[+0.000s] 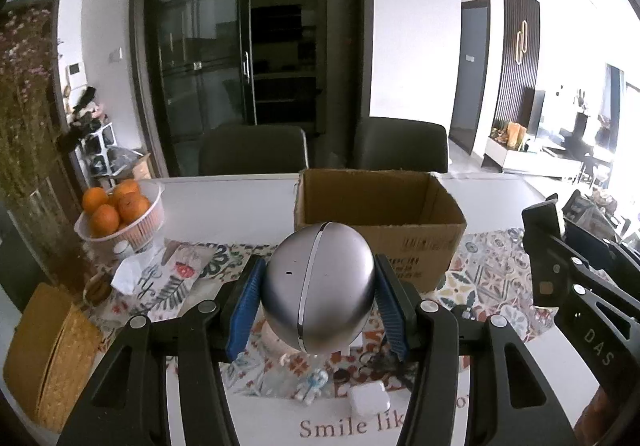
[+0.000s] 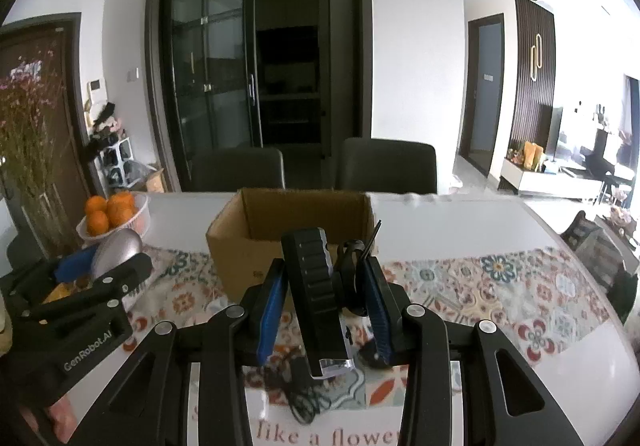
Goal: Organize rigid objects
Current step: 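Lift both held objects and carry them over the cardboard box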
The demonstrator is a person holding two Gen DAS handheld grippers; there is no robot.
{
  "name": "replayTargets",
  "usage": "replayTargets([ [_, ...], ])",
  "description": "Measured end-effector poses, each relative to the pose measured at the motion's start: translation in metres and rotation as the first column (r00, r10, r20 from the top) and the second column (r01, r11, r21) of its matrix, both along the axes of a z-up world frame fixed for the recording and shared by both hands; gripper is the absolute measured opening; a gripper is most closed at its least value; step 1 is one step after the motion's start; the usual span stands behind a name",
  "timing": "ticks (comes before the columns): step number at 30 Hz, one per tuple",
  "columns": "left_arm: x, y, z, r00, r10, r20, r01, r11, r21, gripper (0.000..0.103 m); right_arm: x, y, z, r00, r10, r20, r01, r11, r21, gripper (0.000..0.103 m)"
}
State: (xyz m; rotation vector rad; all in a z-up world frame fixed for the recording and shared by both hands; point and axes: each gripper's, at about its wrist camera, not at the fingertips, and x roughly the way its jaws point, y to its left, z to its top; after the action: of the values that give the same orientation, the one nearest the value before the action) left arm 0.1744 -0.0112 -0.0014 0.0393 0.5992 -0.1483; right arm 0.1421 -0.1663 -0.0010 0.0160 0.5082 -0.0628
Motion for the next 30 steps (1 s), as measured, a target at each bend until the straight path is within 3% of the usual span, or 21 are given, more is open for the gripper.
replayTargets([
  [14, 0.065, -0.021, 0.033, 0.998, -0.043, 0.055, 0.041, 0.998, 0.037, 0.053, 0.067, -0.017, 0.021, 1.000, 0.006, -0.026, -0.004, 0.998, 0.069, 0.039],
  [23, 0.123, -0.031, 0.036, 0.994, -0.099, -0.043, 0.098, 0.995, -0.005, 0.053, 0.115, -0.025, 0.038, 0.999, 0.009, -0.035, -0.007, 0.999, 0.054, 0.040],
  [30, 0.163, -0.040, 0.025, 0.984, -0.123, -0.132, 0.126, 0.992, 0.016, 0.053, 0.159, -0.030, 0.032, 0.993, 0.034, -0.116, -0.029, 0.998, 0.047, 0.040],
])
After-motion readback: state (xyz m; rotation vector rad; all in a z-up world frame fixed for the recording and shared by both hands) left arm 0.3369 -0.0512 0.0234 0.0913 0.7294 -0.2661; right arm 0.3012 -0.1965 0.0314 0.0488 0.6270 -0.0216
